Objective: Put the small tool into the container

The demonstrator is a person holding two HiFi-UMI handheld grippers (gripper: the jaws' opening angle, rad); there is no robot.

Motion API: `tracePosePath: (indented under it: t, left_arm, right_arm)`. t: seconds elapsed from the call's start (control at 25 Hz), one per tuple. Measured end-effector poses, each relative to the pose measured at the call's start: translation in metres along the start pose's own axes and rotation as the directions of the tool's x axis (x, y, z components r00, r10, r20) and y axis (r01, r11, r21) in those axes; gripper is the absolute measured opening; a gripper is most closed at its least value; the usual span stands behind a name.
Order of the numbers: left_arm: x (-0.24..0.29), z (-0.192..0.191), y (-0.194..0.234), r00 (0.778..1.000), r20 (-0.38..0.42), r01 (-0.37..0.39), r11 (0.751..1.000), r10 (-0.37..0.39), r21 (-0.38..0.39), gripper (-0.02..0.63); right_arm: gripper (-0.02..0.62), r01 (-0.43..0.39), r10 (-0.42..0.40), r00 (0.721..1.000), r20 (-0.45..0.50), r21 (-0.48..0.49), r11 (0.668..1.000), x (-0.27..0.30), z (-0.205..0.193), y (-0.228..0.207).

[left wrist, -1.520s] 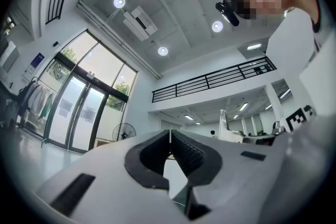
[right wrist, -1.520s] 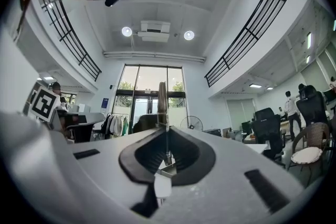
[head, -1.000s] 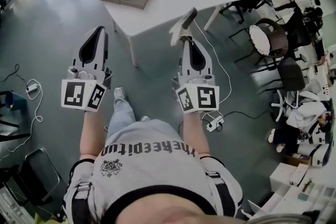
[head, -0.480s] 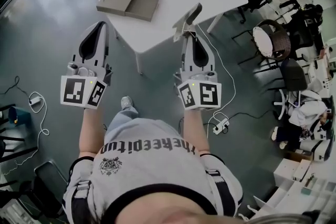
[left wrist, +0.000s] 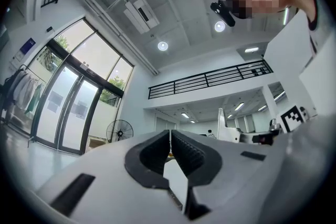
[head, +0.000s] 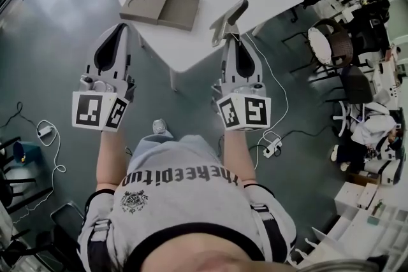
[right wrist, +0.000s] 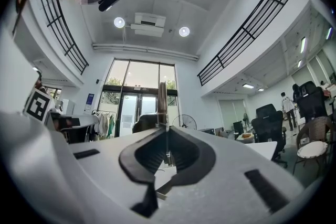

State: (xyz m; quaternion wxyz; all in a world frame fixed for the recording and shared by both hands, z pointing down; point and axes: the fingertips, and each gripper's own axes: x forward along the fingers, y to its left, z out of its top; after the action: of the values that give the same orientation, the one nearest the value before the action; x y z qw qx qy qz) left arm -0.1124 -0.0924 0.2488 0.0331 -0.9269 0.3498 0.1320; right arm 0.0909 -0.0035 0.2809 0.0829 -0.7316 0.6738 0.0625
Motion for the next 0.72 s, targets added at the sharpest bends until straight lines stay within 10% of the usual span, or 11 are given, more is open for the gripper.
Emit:
tracePosePath:
  t: [0.72]
  left_arm:
    - [0.074, -0.032, 0.029, 0.998, -0.013, 0.057, 0.998, -0.057, -0.035, 0.012]
  right_arm:
    - [0.005, 0.044, -0.044, 0.998, -0.048, -0.002, 0.999, 0.06, -0.03, -0.026]
